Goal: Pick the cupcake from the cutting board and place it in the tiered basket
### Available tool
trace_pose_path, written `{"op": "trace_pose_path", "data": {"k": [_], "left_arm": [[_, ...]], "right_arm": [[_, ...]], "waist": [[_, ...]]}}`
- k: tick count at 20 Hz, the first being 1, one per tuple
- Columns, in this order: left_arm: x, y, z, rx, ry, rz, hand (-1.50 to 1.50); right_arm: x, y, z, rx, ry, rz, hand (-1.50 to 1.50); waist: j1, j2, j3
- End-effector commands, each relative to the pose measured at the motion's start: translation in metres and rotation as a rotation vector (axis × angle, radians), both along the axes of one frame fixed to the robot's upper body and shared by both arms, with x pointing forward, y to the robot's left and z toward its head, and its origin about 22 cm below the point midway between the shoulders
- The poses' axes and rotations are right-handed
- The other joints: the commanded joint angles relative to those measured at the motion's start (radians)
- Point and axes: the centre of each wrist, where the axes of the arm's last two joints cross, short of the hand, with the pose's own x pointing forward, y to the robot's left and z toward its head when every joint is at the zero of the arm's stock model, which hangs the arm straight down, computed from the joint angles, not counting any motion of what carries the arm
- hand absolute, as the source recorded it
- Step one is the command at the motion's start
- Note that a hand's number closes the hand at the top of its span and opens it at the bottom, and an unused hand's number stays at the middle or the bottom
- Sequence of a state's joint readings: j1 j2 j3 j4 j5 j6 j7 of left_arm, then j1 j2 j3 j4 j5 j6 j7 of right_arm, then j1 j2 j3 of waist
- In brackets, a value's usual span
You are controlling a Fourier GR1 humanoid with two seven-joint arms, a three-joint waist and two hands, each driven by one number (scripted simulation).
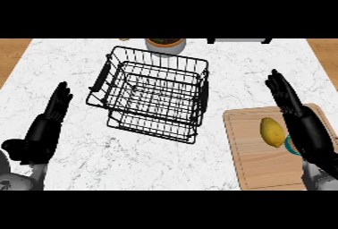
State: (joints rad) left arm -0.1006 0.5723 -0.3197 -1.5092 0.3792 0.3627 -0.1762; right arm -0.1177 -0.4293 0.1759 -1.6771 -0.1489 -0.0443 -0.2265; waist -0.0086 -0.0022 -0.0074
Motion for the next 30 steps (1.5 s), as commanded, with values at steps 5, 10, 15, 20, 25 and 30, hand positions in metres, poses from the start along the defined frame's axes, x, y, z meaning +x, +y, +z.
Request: {"op": "trace_pose_path", "data": {"k": [5,10,15,20,25,30], "left_arm": [[0.002,-0.023,-0.012,-0.142,0.188,-0.050,0.00],[-0.007,-0.029,-0.022,-0.223,0.283,-0.070,0.00],[0.023,-0.056,0.004,-0.202,0.292,-0.164,0.00],[0.019,-0.065,0.000,-0.202,0.305,-0.166,0.00],[0.019,-0.062,-0.004,-0.209,0.302,-0.194,0.00],[0.022,-0.065,0.002,-0.195,0.286,-0.218,0.00]], "right_arm": [[-0.049,-0.078,-0.016,0.079,-0.223,-0.364,1.50],[-0.086,-0.122,-0.060,0.255,-0.182,-1.053,-1.50],[-0.147,-0.115,-0.102,-0.013,-0.232,-0.919,-1.50],[-0.180,-0.110,-0.072,-0.264,-0.065,-0.997,-1.50],[-0.209,-0.101,-0.056,-0.464,0.085,-1.170,-1.50],[-0.222,-0.081,-0.030,-0.565,0.237,-1.237,-1.50]], "waist": [[-0.075,-0.003,0.012],[-0.112,-0.003,0.015],[-0.021,0.002,0.008],[-0.016,0.003,0.004],[-0.007,0.017,-0.003],[0.020,0.023,-0.003]]}}
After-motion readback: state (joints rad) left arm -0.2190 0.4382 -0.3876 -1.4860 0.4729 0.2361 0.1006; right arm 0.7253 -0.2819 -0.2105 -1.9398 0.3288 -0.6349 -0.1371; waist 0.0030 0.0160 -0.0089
